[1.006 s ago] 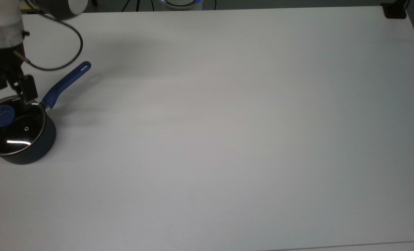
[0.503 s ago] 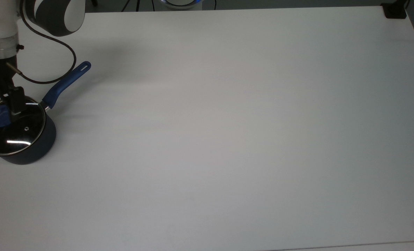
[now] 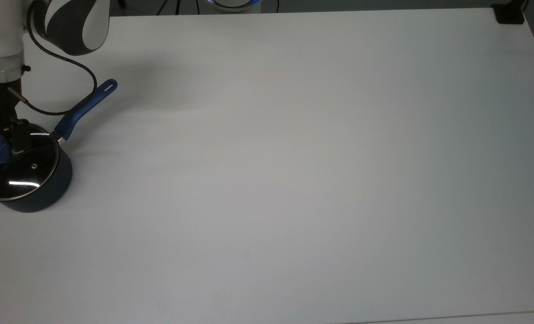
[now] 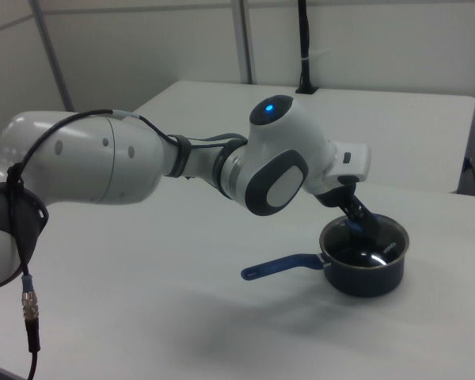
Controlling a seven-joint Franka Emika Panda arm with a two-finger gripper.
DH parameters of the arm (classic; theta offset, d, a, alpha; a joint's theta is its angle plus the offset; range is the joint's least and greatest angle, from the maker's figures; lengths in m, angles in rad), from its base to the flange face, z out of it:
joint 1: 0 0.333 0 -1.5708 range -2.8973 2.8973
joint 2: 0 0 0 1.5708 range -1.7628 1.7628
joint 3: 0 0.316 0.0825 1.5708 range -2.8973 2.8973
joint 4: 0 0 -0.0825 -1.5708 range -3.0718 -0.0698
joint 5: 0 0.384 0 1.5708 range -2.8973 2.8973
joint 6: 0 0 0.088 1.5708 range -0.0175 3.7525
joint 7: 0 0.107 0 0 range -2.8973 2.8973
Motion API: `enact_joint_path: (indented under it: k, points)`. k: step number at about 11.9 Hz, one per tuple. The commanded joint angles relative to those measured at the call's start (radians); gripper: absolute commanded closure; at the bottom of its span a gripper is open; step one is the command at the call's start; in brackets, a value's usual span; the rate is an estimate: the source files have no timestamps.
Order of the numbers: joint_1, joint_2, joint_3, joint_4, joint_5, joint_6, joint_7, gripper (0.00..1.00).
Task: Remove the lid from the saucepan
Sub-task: 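Close the gripper on the blue knob and lift the glass lid, then carry the glass lid away from the saucepan and lower it onto the table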
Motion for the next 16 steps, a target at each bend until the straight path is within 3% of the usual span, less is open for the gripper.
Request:
enact_joint_path:
  k: [1, 4, 9, 12, 16]
  points:
    - [-0.002, 0.01, 0.002, 0.002, 0.009, 0.025, -0.001, 0.25]
    - [-0.005, 0.011, 0.002, 0.0, 0.006, 0.043, -0.009, 0.35]
    - [-0.008, 0.002, 0.002, 0.0, 0.003, 0.04, -0.036, 0.67]
    - [-0.007, -0.045, 0.014, -0.027, 0.003, 0.032, -0.047, 0.7]
    - [0.012, -0.185, 0.062, -0.159, 0.004, 0.014, -0.047, 0.7]
